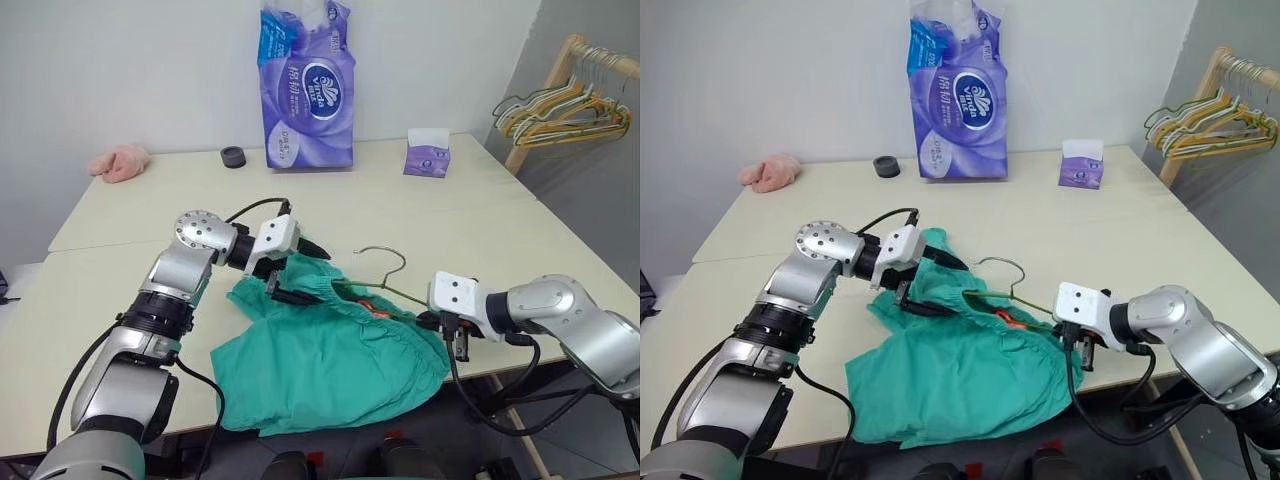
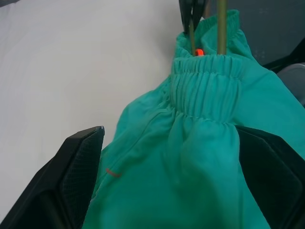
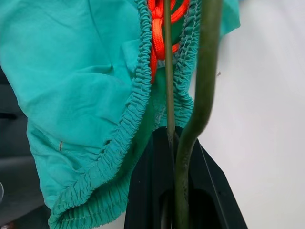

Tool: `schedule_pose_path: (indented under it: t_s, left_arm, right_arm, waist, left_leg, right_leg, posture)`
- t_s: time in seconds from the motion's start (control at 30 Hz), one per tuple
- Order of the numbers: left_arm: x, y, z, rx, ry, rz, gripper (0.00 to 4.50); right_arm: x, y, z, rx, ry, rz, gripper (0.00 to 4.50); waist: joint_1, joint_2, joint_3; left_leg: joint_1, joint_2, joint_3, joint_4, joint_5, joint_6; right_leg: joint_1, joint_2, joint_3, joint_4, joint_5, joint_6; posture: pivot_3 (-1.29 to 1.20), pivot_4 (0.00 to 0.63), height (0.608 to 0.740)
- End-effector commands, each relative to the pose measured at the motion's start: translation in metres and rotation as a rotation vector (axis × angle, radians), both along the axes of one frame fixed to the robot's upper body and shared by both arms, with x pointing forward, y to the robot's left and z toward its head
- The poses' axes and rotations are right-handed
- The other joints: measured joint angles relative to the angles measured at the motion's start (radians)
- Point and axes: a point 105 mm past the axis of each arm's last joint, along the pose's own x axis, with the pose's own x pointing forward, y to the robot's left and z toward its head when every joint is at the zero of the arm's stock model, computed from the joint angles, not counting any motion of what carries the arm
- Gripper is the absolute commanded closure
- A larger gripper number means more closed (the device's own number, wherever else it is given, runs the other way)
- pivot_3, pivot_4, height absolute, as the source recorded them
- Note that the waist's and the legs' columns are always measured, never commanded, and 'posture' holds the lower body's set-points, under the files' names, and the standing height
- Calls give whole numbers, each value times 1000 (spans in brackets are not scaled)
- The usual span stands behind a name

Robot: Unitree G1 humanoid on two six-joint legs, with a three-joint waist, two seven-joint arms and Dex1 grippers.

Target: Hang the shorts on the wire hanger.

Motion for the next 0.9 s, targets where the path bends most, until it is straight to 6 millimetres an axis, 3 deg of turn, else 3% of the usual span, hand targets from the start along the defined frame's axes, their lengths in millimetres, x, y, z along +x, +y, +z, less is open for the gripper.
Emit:
schedule_pose_path:
  t_s: [0.03, 0.1, 0.2, 0.63, 0.83, 0.9]
  left_arm:
    - [-6, -5, -4, 12, -1, -48, 9]
    - [-7, -5, -5, 15, 6, -54, 9]
    - [-6, -5, -8, 11, 12, -52, 598]
    - [-11, -5, -15, 23, 37, -67, 4366]
    - [-10, -5, -15, 23, 34, -57, 4437]
    - [-9, -4, -15, 27, 27, -47, 4500]
  right_arm:
    - [1, 7, 16, 3, -75, 44, 4500]
    - [1, 7, 17, 2, -78, 46, 4500]
    - [1, 8, 19, 4, -82, 54, 4500]
    - [-1, 20, 27, 22, -155, 136, 4500]
    - [3, 16, 30, -35, -226, 190, 4500]
    - [4, 10, 31, -55, -236, 192, 4022]
  waist:
    - [0, 0, 0]
    - [0, 0, 0]
    - [-1, 0, 0]
    - [-2, 0, 0]
    - [-3, 0, 0]
    - [-3, 0, 0]
  left_leg:
    - [0, 0, 0, 0, 0, 0]
    - [0, 0, 0, 0, 0, 0]
    - [0, 0, 0, 0, 0, 0]
    - [0, 0, 0, 0, 0, 0]
    - [0, 0, 0, 0, 0, 0]
    - [0, 0, 0, 0, 0, 0]
  right_leg:
    - [0, 0, 0, 0, 0, 0]
    - [0, 0, 0, 0, 0, 0]
    - [0, 0, 0, 0, 0, 0]
    - [0, 0, 0, 0, 0, 0]
    - [0, 0, 0, 0, 0, 0]
    - [0, 0, 0, 0, 0, 0]
  posture:
    - [-122, 30, 740]
    - [-122, 30, 740]
    - [-142, 30, 740]
    - [-145, 32, 740]
    - [-146, 32, 740]
    - [-147, 33, 740]
